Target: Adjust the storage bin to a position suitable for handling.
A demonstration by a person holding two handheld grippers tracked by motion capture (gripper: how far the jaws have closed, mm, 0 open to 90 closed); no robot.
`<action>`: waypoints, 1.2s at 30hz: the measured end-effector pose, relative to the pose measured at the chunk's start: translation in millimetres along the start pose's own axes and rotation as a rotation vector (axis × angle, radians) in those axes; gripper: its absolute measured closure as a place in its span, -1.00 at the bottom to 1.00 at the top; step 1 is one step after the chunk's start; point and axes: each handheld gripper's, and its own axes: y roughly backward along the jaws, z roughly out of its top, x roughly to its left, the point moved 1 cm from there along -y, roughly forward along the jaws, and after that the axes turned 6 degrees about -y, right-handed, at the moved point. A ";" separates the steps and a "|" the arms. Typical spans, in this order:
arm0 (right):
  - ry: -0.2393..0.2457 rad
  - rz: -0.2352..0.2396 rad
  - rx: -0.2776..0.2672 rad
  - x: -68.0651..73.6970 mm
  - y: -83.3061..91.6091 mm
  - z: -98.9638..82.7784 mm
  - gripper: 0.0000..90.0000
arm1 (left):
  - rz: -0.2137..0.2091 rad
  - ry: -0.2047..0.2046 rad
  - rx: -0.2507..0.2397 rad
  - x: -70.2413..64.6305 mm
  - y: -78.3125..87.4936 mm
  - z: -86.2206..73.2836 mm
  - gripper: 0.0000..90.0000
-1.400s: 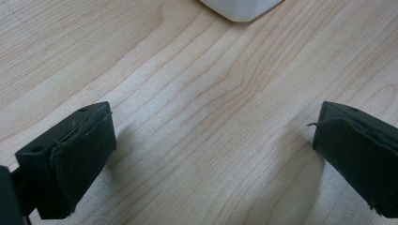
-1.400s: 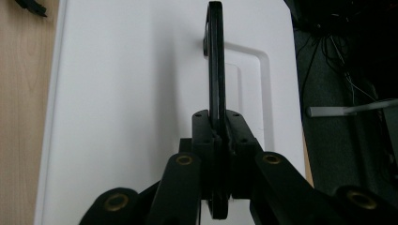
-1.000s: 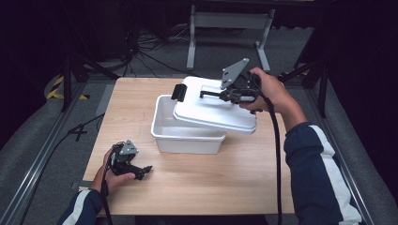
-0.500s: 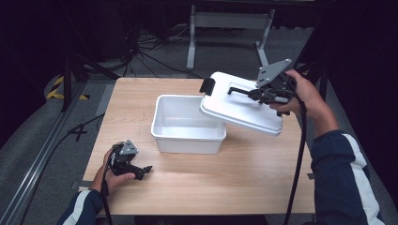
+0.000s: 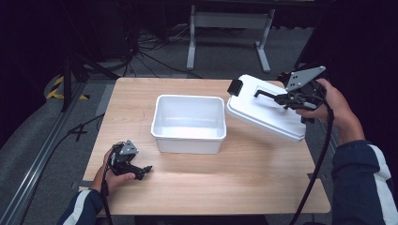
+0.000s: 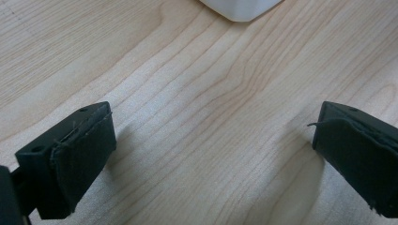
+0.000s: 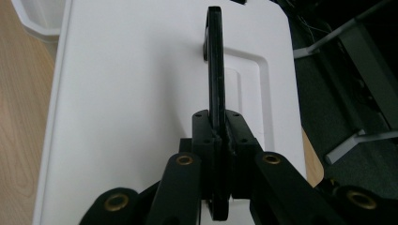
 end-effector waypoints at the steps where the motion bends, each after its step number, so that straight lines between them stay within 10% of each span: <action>1: -0.008 -0.001 -0.001 -0.3 -0.6 -2.8 0.89 | 0.000 0.000 0.000 0.0 0.0 0.0 -0.99; 36: -0.124 0.054 0.132 -3.0 -92.0 -61.4 0.89 | 0.000 0.000 0.000 0.0 0.0 0.0 -0.99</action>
